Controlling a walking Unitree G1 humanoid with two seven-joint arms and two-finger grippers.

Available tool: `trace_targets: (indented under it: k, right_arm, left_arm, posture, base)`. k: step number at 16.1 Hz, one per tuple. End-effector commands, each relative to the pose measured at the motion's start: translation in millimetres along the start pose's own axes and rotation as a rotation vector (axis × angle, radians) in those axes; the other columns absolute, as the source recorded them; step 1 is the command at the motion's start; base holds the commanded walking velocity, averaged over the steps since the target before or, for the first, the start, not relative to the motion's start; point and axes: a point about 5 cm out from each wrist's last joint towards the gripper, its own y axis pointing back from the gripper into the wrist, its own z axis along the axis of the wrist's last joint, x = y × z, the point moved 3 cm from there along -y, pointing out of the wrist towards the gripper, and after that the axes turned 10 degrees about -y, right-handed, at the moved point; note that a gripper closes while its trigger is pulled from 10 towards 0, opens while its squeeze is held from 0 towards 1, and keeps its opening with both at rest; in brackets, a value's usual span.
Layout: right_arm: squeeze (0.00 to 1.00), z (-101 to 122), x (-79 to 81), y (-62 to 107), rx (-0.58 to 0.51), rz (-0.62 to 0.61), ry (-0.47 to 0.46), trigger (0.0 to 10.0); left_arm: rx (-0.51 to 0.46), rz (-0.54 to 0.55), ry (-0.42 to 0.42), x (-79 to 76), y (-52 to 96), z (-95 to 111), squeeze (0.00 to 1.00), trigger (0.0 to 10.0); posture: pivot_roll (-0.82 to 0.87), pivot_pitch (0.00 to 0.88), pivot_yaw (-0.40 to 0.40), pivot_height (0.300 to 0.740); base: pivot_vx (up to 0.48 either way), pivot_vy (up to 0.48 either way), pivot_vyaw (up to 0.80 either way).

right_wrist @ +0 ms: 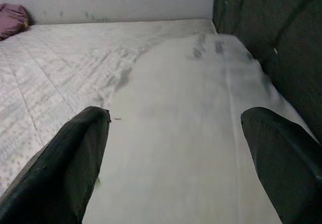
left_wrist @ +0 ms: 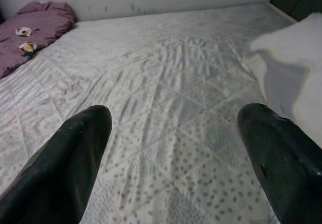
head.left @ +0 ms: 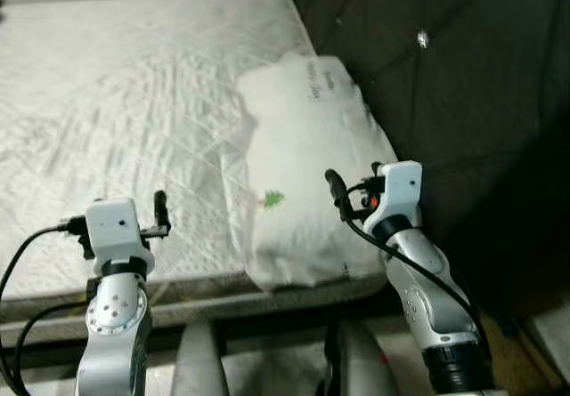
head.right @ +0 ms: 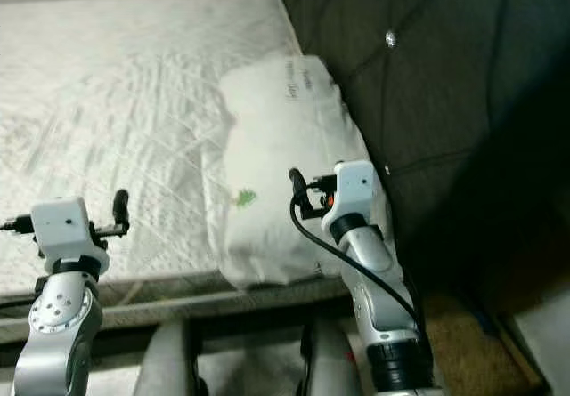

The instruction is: Clean up the room

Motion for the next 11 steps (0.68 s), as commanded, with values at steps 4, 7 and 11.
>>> trace_targets:
  k: [4,7,11]
  right_arm:
    - [0.0,15.9,-4.0,-9.8,-0.034,-0.017,0.004,10.0]
    - [0.0,16.9,-6.1,-10.9,-0.032,-0.03,0.004,10.0]
    - [0.0,14.6,-7.5,-10.2,-0.022,-0.046,0.012,10.0]
  left_arm:
    - [0.005,0.001,0.023,-6.0,-5.0,2.6,0.0,10.0]
    - [0.007,0.014,0.026,-5.1,-7.0,3.5,0.0,10.0]
    - [0.027,-0.002,0.06,-7.6,-6.5,1.6,0.0,10.0]
  posture:
    - [0.0,0.0,-0.003,0.72]
    - [-0.01,0.0,-0.005,0.74]
    - [-0.01,0.0,-0.008,0.74]
  base:
    - [0.0,0.0,0.0]
    - [0.0,0.0,0.0]
    - [0.0,0.0,0.0]
